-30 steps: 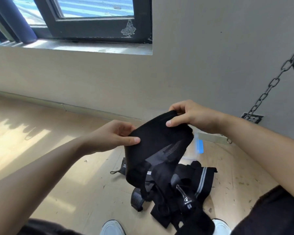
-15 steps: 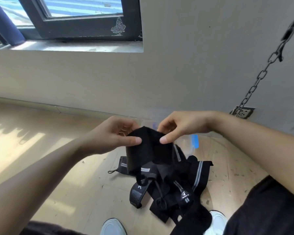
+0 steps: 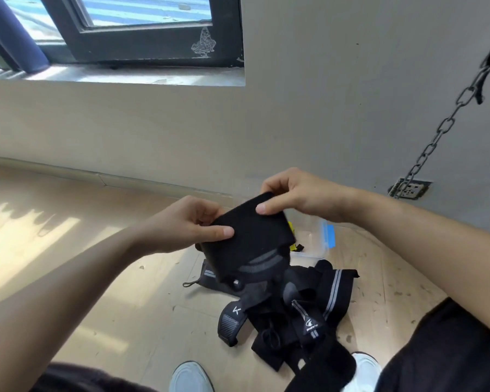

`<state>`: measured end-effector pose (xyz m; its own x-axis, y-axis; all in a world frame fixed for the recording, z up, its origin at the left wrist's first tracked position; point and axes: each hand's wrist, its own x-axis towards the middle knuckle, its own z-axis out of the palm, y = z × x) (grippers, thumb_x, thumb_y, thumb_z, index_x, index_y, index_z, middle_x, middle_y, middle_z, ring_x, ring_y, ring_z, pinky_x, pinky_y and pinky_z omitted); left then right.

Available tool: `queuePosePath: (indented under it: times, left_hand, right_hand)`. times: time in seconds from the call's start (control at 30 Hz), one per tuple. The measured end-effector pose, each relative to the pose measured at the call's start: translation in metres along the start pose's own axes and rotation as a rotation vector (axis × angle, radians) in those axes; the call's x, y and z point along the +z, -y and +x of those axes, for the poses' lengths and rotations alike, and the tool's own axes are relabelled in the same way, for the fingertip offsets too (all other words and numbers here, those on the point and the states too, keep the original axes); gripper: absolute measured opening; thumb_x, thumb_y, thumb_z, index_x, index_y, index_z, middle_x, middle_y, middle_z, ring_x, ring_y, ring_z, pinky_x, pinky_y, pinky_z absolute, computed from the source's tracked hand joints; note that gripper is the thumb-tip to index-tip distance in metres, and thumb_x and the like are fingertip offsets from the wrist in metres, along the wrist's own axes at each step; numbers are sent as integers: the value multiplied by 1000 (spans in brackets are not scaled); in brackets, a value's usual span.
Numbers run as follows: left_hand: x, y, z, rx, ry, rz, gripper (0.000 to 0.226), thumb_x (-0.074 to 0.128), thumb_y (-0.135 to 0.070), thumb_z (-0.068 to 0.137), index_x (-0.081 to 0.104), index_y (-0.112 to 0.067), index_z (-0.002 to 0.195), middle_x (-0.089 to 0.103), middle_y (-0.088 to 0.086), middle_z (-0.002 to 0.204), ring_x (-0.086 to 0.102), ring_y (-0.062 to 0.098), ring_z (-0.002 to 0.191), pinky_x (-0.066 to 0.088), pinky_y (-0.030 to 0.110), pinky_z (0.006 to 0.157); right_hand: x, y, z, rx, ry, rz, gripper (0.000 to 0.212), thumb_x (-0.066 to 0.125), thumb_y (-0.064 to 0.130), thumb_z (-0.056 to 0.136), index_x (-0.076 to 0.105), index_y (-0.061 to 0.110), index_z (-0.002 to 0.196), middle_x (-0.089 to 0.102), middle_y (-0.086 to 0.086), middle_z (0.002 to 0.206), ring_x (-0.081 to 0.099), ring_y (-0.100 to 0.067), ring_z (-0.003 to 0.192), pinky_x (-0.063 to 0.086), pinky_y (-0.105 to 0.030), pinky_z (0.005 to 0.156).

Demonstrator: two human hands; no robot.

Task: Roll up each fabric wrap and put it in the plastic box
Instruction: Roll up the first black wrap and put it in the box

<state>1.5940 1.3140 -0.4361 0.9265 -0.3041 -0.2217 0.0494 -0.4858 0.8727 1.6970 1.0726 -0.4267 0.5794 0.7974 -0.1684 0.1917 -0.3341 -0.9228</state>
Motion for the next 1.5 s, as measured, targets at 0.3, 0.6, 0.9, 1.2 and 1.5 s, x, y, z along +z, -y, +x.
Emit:
queuePosePath:
  times: [0.3,0.6,0.9,1.2,1.5]
  left_hand:
    - [-10,4,1,-19,91,77,6,71,-16,94,72,-21,90,76,2,94,70,16,92,52,26,85]
    - [5,-6,7,-1,-254,-169,14,75,-12,88,70,0,93,75,19,84,71,25,77,58,30,74]
    - [9,-9,5,-16,-390,-231,16,69,-12,95,71,2,103,78,19,90,75,29,80,60,32,78]
    - [-3,-5,-1,72,-409,-80,20,76,12,83,75,-6,90,81,1,86,77,12,82,57,18,79]
    - [-1,3,-4,20,-24,202,12,79,-1,86,79,-12,91,80,0,87,77,16,85,60,27,81]
  right_hand:
    - [-36,-17,0,132,-63,-158,27,74,15,88,60,14,65,56,3,66,53,-11,69,44,-28,75]
    - [-1,-25,4,81,-85,-204,52,76,55,80,64,31,125,65,7,123,67,-8,105,54,-28,95]
    - [43,-12,2,-183,-330,-180,40,87,16,77,71,21,113,74,-2,92,72,-21,76,60,-38,74]
    - [20,-11,2,-145,-471,46,8,76,9,89,76,5,95,73,-14,77,64,-15,63,56,-34,63]
    - [-14,-13,8,-41,-587,202,9,67,11,95,72,5,92,71,-11,77,61,-17,64,53,-32,60]
